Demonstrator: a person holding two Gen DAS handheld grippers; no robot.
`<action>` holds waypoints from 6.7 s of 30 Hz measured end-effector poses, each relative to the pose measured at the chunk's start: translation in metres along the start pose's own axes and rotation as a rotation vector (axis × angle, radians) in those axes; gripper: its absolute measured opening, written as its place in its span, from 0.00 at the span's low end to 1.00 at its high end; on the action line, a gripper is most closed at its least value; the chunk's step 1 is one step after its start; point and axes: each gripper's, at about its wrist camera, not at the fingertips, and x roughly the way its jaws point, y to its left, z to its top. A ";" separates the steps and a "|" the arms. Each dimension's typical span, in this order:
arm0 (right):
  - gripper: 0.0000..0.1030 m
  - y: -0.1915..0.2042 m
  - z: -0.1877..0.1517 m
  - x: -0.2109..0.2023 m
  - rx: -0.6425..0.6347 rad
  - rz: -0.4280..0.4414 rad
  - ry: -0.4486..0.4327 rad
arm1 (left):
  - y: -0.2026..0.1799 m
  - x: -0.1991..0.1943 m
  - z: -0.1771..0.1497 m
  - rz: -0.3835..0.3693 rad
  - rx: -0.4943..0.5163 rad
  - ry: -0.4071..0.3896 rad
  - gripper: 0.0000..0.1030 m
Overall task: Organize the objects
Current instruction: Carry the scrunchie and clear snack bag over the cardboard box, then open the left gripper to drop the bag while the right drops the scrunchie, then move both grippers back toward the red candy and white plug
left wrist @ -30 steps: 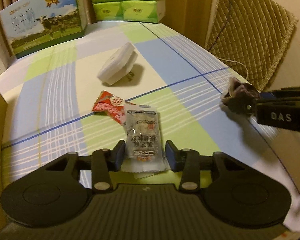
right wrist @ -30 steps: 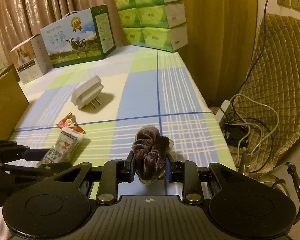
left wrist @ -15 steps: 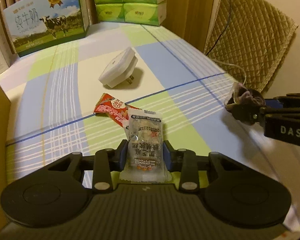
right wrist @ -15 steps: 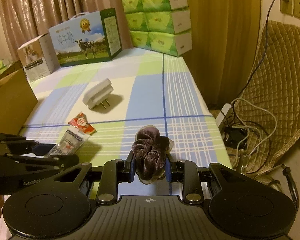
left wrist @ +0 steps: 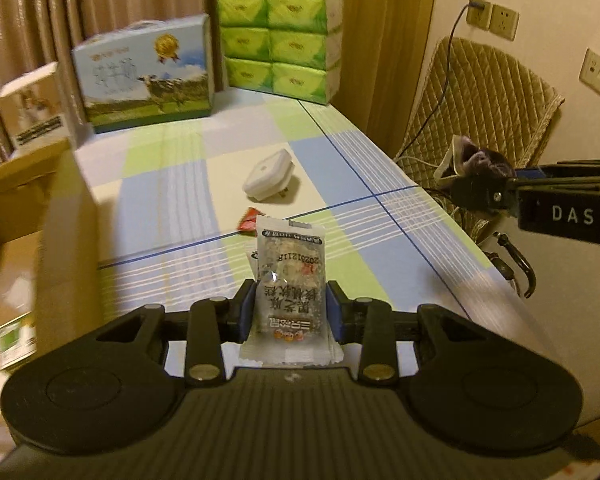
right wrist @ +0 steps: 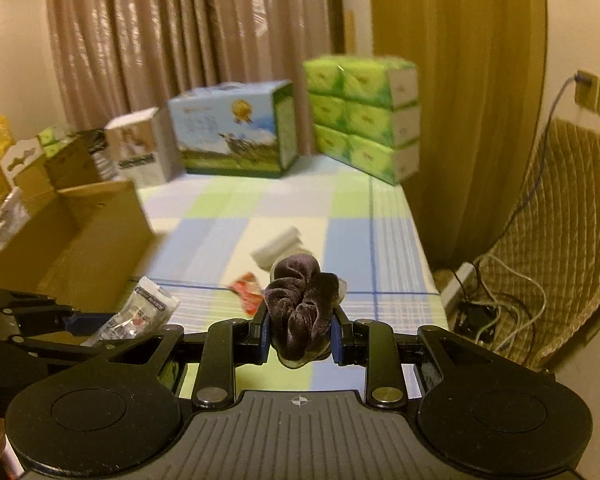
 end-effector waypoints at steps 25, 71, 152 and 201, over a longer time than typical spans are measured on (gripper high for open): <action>0.25 0.135 -0.040 -0.061 -0.051 0.153 0.004 | 0.074 -0.154 -0.071 0.120 -0.093 -0.053 0.30; 0.25 0.247 -0.026 -0.012 -0.235 0.313 0.043 | 0.173 -0.187 -0.087 0.251 -0.205 -0.059 0.30; 0.84 0.196 -0.012 0.005 -0.003 0.268 0.027 | 0.217 -0.160 -0.083 0.264 -0.326 -0.063 0.73; 0.94 0.012 0.004 0.047 -0.156 0.083 0.026 | 0.074 -0.018 0.025 0.043 -0.031 -0.044 0.99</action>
